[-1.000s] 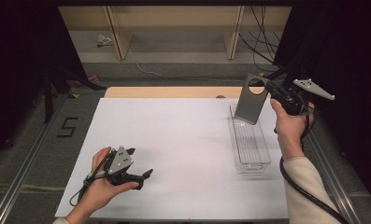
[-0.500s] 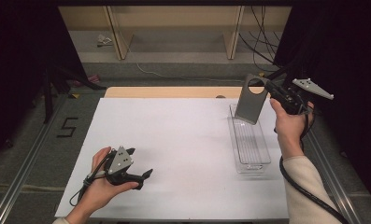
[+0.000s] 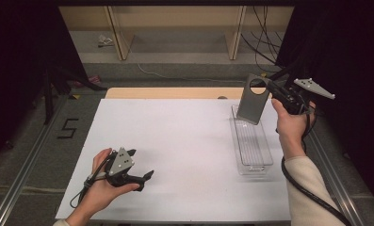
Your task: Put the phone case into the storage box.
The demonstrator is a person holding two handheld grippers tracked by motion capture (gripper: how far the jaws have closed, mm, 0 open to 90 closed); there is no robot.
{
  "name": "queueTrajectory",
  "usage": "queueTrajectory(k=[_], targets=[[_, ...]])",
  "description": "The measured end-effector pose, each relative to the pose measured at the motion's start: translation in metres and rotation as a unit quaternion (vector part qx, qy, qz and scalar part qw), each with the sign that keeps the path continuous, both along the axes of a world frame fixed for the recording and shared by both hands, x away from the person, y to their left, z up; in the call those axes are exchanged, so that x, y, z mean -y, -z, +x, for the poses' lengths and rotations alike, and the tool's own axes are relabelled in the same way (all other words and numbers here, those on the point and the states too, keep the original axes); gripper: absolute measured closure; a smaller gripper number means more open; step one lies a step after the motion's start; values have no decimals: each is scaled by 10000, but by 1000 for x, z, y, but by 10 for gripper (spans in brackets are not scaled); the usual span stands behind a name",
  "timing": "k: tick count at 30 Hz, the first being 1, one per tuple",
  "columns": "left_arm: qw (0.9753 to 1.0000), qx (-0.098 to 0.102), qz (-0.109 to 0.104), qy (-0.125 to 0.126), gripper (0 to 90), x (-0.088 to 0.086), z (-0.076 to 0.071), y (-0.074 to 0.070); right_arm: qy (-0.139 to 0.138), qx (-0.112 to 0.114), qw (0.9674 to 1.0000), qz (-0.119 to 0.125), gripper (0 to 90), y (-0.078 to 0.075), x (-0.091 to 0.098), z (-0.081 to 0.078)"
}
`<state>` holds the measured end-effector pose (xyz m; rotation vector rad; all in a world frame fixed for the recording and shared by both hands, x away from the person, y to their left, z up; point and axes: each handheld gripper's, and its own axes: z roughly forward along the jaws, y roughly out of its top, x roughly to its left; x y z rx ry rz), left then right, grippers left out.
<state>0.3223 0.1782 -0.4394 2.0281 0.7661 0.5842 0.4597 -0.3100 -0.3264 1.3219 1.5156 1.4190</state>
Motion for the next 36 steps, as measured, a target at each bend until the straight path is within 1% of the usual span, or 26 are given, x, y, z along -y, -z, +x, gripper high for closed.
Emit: queueTrajectory(k=[17, 26, 36], targets=[[10000, 9, 6, -28, 77, -1, 0, 0, 31, 6, 10000, -70, 827, 3, 0, 6], [10000, 7, 3, -37, 77, -1, 0, 0, 24, -55, 9999, -158, 826, 7, -2, 12], [10000, 3, -7, -37, 77, -1, 0, 0, 60, -108, 9997, -202, 826, 11, -1, 19]])
